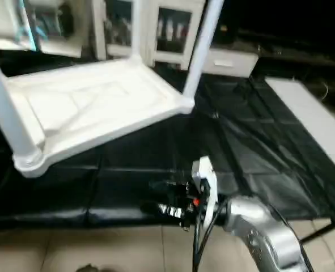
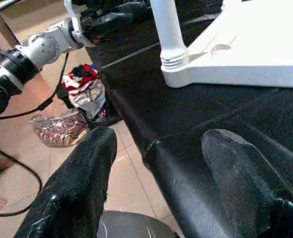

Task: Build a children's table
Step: Rotate table base

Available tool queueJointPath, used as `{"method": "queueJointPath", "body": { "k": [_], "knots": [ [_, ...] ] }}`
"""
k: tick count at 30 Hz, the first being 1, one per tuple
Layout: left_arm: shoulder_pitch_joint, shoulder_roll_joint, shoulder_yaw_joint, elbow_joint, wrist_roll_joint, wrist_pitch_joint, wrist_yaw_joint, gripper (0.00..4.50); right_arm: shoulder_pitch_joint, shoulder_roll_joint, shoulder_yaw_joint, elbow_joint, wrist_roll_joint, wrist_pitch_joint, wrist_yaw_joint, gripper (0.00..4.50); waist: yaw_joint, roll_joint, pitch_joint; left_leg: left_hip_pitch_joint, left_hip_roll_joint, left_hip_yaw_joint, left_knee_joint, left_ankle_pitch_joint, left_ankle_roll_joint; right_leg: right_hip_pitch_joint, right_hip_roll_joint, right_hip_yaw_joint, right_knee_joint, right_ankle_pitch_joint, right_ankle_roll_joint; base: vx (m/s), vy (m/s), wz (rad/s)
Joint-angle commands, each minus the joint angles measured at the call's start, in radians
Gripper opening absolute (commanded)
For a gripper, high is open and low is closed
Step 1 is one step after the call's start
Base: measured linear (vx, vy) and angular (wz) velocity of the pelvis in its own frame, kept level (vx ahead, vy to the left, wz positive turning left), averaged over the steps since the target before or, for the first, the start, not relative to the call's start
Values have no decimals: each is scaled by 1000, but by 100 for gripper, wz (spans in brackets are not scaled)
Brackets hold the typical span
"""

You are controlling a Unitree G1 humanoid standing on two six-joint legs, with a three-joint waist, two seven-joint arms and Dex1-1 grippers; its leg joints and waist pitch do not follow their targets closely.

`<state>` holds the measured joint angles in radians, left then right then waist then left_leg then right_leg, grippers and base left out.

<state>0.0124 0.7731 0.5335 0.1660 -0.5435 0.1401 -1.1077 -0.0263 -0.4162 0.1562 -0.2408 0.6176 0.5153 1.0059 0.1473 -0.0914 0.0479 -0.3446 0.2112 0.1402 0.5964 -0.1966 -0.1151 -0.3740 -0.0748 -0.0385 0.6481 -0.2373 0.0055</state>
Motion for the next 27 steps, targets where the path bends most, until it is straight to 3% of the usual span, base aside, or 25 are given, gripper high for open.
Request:
{"method": "queueJointPath", "body": {
  "k": [1, 2, 4, 7, 9, 10, 13, 15, 18, 21, 22, 23, 24, 25, 27],
  "knots": [
    [-40, -8, -44, 23, 39, -13, 15, 439, -2, -9, -18, -19, -3, 3, -10, 311, -15, 50, -27, 28, 19, -1, -110, -558, -52, -9, -42, 31, -109, -357, -128, 0, 0, 0],
    [-64, -17, -60, 37, 46, -11, 24, 439, -3, -8, -18, -19, -2, 3, -14, 311, -13, 56, -33, 22, 19, -6, -111, -540, -56, -1, -50, 34, -108, -352, -120, 0, 0, 0],
    [-89, -26, -77, 53, 54, -9, 36, 439, -3, -8, -17, -21, 2, 4, -20, 311, -14, 53, -35, 19, 19, -5, -112, -508, -56, 3, -52, 34, -108, -313, -118, 0, 0, 0],
    [-110, -32, -98, 68, 62, -12, 44, 439, 1, -8, -14, -28, 7, 6, -23, 311, -18, 45, -42, 6, 18, -1, -109, -402, -47, 17, -52, 34, -97, -212, -131, 0, 0, 0],
    [-145, -43, -121, 89, 72, -21, 49, 439, -1, -5, -12, -26, 3, 6, -25, 311, -21, 35, -42, 7, 17, 7, -104, -362, -34, 15, -50, 35, -95, -168, -145, 0, 0, 0],
    [-157, -47, -128, 96, 74, -24, 50, 439, -3, -3, -12, -24, 2, 6, -25, 311, -20, 40, -45, 8, 16, 8, -102, -331, -33, 17, -52, 35, -92, -147, -150, 0, 0, 0],
    [-228, -79, -178, 115, 88, -22, 55, 439, -11, 3, -8, -13, -9, -5, -30, 311, -19, 37, -54, 6, 13, 14, -91, -210, -25, 24, -47, 31, -77, 10, -172, 0, 0, 0],
    [-273, -114, -223, 108, 89, -11, 53, 439, -18, 5, -9, 2, -26, -24, -39, 311, -16, 37, -55, 6, 12, 16, -88, -168, -27, 26, -46, 28, -72, 66, -184, 0, 0, 0],
    [-328, -166, -300, 91, 85, 21, 22, 439, -23, 0, -14, 20, -34, -32, -39, 311, -12, 41, -52, 9, 12, 19, -90, -199, -39, 25, -47, 28, -75, 29, -185, 0, 0, 0],
    [-382, -237, -389, 82, 85, 49, -17, 439, -12, -16, -22, 19, -33, -32, -29, 311, -9, 38, -50, 7, 15, 18, -94, -249, -48, 30, -52, 31, -82, -46, -177, 0, 0, 0],
    [-400, -261, -424, 79, 85, 62, -33, 439, -6, -22, -24, 17, -34, -32, -27, 311, -8, 44, -50, 12, 16, 19, -94, -260, -51, 26, -53, 32, -85, -59, -173, 0, 0, 0],
    [-421, -292, -462, 81, 93, 65, -45, 439, 0, -30, -27, 13, -33, -31, -24, 311, -6, 43, -49, 15, 17, 21, -93, -269, -49, 24, -52, 33, -88, -62, -175, 0, 0, 0],
    [-421, -292, -462, 81, 93, 65, -45, 439, 0, -30, -27, 13, -33, -31, -24, 311, -6, 43, -49, 15, 17, 21, -93, -269, -49, 24, -52, 33, -88, -62, -175, 0, 0, 0],
    [-455, -338, -513, 91, 105, 69, -61, 439, 9, -39, -30, 7, -32, -29, -21, 311, -6, 49, -49, 8, 16, 19, -93, -265, -45, 31, -55, 34, -86, -71, -176, 0, 0, 0],
    [-505, -406, -575, 121, 129, 60, -82, 439, 20, -48, -36, -5, -28, -26, -19, 311, -6, 42, -52, 9, 18, 20, -89, -246, -41, 33, -56, 33, -89, -55, -175, 0, 0, 0]
  ]
}}
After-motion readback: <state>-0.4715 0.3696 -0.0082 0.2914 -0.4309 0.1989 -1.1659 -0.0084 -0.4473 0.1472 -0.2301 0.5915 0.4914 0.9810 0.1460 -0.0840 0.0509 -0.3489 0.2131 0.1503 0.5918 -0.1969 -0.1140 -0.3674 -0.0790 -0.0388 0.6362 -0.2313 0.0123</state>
